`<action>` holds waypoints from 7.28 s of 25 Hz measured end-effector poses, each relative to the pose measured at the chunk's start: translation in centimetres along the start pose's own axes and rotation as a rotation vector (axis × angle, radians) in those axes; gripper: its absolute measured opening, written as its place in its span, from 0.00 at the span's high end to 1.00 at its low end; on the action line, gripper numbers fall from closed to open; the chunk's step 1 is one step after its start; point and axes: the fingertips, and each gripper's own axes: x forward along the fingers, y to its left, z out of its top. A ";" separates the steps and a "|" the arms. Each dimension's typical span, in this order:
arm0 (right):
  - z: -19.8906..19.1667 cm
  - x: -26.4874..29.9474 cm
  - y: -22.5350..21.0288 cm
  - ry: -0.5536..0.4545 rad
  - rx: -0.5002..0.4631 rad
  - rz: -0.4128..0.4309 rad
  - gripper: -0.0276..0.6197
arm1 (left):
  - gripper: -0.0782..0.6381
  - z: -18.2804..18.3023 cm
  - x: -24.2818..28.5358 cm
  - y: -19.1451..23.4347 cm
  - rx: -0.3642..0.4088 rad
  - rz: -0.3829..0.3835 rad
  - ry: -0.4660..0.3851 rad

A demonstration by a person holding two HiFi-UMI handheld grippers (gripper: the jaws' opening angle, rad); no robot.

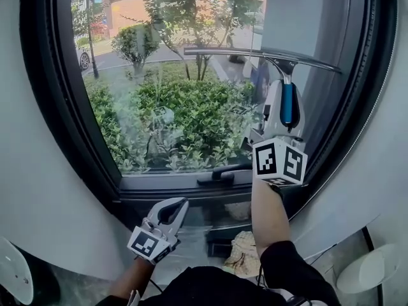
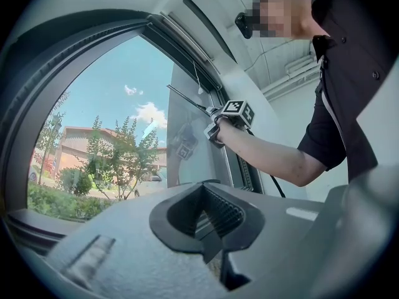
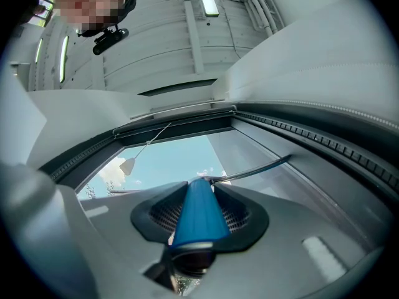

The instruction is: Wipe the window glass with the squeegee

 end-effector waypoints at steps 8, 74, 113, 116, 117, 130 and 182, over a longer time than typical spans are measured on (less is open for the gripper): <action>-0.6 -0.9 -0.2 0.020 -0.004 -0.006 0.75 | 0.89 -0.6 -0.4 -0.4 -0.007 -0.004 0.018; -5.8 -9.5 -1.2 0.208 -0.006 -0.042 0.75 | 0.89 -2.8 -1.6 -2.4 -0.051 -0.010 0.067; -8.8 -14.1 -2.1 0.322 0.021 -0.082 0.75 | 0.89 -3.2 -2.6 -2.4 -0.069 0.011 0.084; -9.0 -14.5 -2.1 0.333 0.016 -0.085 0.75 | 0.89 -3.2 -2.6 -2.4 -0.069 0.005 0.083; -9.1 -14.6 -2.2 0.336 0.014 -0.085 0.75 | 0.89 -3.2 -2.5 -2.4 -0.069 0.004 0.083; -10.1 -16.2 -2.5 0.380 0.010 -0.089 0.75 | 0.89 -3.5 -2.3 -2.3 -0.071 -0.011 0.073; -13.9 -22.0 -3.5 0.522 -0.003 -0.108 0.75 | 0.89 -6.3 -2.9 -4.0 -0.134 -0.012 0.128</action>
